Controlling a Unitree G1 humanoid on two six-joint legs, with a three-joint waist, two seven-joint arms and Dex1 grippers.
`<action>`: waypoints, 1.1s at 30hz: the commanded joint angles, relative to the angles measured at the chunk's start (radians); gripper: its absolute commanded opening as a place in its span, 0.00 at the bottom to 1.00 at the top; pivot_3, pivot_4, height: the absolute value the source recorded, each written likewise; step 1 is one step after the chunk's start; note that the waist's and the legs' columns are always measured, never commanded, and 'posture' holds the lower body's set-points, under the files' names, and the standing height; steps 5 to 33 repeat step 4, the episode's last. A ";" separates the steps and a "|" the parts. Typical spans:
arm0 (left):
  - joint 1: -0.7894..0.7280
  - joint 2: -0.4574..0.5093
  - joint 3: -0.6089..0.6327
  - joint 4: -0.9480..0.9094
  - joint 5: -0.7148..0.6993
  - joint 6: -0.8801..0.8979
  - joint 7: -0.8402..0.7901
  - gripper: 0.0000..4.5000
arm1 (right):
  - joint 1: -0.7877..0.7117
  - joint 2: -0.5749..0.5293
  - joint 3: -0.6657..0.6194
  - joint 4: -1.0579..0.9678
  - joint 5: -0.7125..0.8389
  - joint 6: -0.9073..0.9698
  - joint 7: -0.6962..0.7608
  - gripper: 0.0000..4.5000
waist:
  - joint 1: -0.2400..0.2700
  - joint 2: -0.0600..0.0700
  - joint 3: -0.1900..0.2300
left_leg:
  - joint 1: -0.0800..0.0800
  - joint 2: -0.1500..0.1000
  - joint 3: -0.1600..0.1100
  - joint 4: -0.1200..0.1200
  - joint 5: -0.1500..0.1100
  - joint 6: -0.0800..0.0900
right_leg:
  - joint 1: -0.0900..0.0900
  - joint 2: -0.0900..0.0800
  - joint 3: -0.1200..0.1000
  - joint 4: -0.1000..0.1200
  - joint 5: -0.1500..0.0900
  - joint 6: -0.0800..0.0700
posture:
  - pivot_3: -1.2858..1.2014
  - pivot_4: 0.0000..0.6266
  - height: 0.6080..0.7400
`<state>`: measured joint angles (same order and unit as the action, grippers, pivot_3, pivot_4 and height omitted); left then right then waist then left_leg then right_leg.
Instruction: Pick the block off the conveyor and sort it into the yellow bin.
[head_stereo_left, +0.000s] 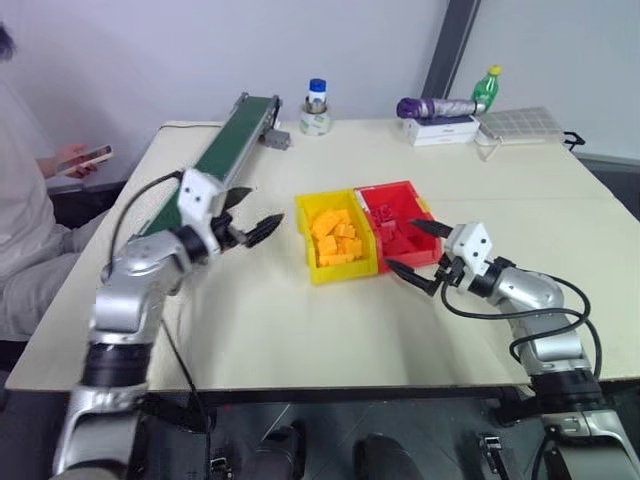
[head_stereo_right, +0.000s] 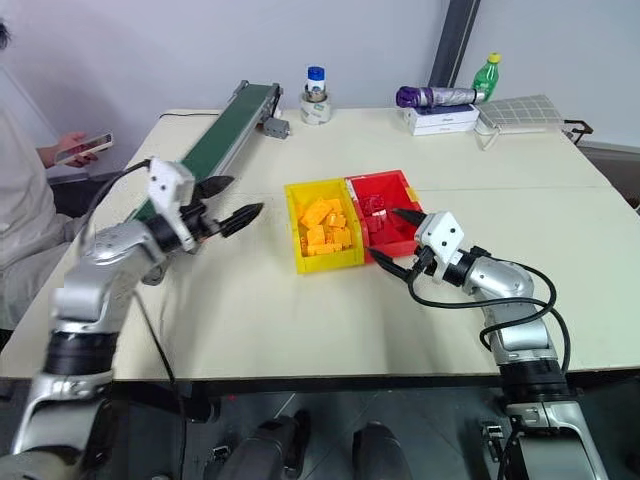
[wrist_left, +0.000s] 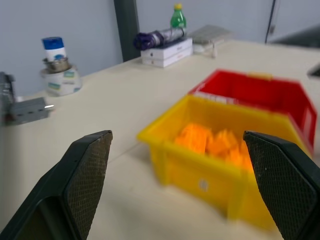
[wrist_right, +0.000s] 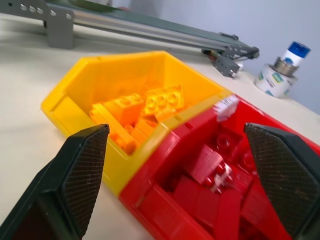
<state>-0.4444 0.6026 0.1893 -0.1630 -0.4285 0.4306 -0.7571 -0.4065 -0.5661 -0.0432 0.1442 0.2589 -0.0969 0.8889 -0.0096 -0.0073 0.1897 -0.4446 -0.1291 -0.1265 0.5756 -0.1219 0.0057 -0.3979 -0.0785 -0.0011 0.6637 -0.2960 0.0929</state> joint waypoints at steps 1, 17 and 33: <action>0.088 0.072 0.115 -0.087 -0.027 -0.013 -0.018 0.98 | -0.032 -0.014 -0.021 0.010 0.011 -0.024 0.018 1.00 | -0.001 0.000 0.000 | 0.000 0.000 0.000 0.000 0.000 0.000 | 0.000 0.000 0.000 0.000 0.000 0.000 | 0.52 0.24 1.00; 0.191 0.098 0.215 -0.097 -0.072 -0.013 -0.026 0.98 | -0.055 -0.017 -0.021 0.033 0.010 -0.030 0.030 1.00 | -0.003 0.000 0.000 | 0.000 0.000 0.000 0.000 0.000 0.000 | 0.000 0.000 0.001 0.000 -0.001 -0.001 | 0.52 0.24 1.00; 0.191 0.098 0.215 -0.097 -0.072 -0.013 -0.026 0.98 | -0.055 -0.017 -0.021 0.033 0.010 -0.030 0.030 1.00 | -0.003 0.000 0.000 | 0.000 0.000 0.000 0.000 0.000 0.000 | 0.000 0.000 0.001 0.000 -0.001 -0.001 | 0.52 0.24 1.00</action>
